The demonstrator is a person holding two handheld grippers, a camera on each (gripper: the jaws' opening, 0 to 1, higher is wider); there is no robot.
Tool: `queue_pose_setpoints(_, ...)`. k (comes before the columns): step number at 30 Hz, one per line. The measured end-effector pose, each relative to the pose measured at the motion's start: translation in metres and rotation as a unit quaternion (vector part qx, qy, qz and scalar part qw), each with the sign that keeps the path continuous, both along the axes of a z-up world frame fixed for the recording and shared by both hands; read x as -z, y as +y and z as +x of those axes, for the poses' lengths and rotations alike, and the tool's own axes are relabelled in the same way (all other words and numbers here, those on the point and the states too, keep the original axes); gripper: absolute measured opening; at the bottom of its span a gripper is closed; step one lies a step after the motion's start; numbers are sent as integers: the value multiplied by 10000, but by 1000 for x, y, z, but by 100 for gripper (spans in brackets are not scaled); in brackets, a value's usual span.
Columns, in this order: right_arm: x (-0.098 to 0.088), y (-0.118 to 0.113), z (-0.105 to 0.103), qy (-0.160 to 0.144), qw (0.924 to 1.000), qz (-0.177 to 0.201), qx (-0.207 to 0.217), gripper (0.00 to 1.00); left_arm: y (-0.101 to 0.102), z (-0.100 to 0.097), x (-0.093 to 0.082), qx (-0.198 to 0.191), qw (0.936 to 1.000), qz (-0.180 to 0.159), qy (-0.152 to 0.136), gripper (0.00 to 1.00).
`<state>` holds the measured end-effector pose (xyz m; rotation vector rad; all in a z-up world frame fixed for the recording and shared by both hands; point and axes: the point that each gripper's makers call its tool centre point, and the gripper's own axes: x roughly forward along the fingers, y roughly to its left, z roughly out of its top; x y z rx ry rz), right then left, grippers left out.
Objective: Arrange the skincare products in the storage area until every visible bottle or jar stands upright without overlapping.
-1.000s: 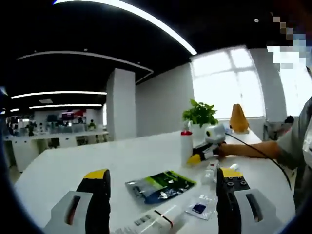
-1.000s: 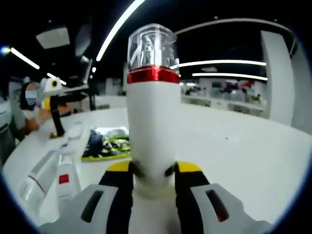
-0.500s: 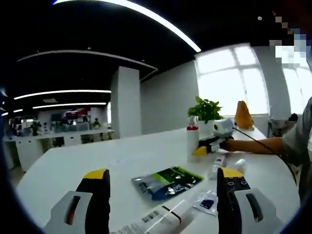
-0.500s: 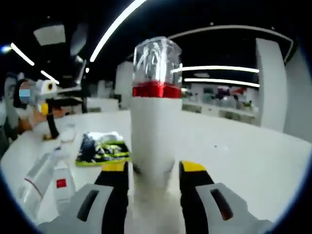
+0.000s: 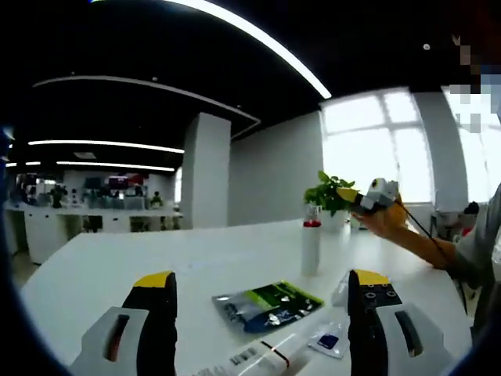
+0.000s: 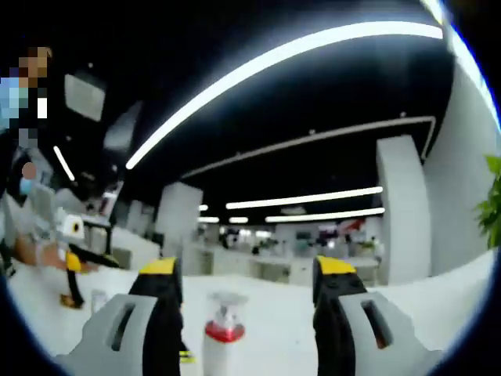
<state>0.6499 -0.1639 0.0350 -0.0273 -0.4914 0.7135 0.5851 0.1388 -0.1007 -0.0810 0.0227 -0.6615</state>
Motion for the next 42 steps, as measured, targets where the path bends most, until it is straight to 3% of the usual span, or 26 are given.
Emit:
queue_pose_setpoints(2, -16, 15, -19, -291, 9993, -193, -113, 67, 6, 5, 0, -171, 9997, 174, -62, 93)
queue_pose_setpoints(5, -34, 43, -41, -732, 9964, -369, -206, 81, 11, 14, -1, -291, 9992, 271, -47, 93)
queue_pose_setpoints(7, -29, 72, -51, -755, 9929, -772, -497, 85, 12, 19, 7, -292, 9973, 551, 379, 92)
queue_pose_setpoints(11, -1, 117, -51, -477, 9812, -1756, -641, 90, 1, 29, 5, -104, 9918, 1083, 675, 92)
queue_pose_setpoints(14, 12, 133, -46, -356, 9748, -2096, -675, 95, -11, 31, 11, 181, 9856, 1263, 1112, 93)
queue_pose_setpoints(17, 31, 141, -38, 55, 9693, -2352, -712, 93, -11, 34, 21, 262, 9762, 1556, 1489, 92)
queue_pose_setpoints(19, 46, 144, -30, 349, 9646, -2528, -661, 94, -8, 38, 35, 270, 9661, 1888, 1739, 90)
queue_pose_setpoints(22, 75, 148, -19, 1061, 9556, -2676, -634, 95, -2, 41, 57, 200, 9507, 2303, 2068, 88)
queue_pose_setpoints(24, 97, 153, -14, 1574, 9486, -2653, -703, 96, -2, 42, 67, 215, 9453, 2444, 2151, 83)
queue_pose_setpoints(26, 118, 156, -9, 1928, 9418, -2664, -695, 95, -7, 43, 69, 248, 9472, 2281, 2240, 78)
queue_pose_setpoints(29, 148, 157, 0, 2387, 9274, -2826, -553, 91, -18, 44, 75, 379, 9443, 1874, 2680, 79)
queue_pose_setpoints(31, 164, 160, 3, 2659, 9196, -2838, -551, 88, -19, 46, 80, 402, 9417, 1823, 2800, 80)
queue_pose_setpoints(33, 180, 159, 11, 2919, 9101, -2910, -418, 86, -23, 47, 88, 585, 9318, 1742, 3130, 80)
queue_pose_setpoints(36, 204, 158, 23, 3379, 8946, -2909, -283, 80, -23, 51, 99, 512, 9260, 1443, 3450, 79)
queue_pose_setpoints(42, 231, 157, 30, 3759, 8781, -2956, -154, 81, -29, 41, 107, 647, 9195, 1310, 3649, 77)
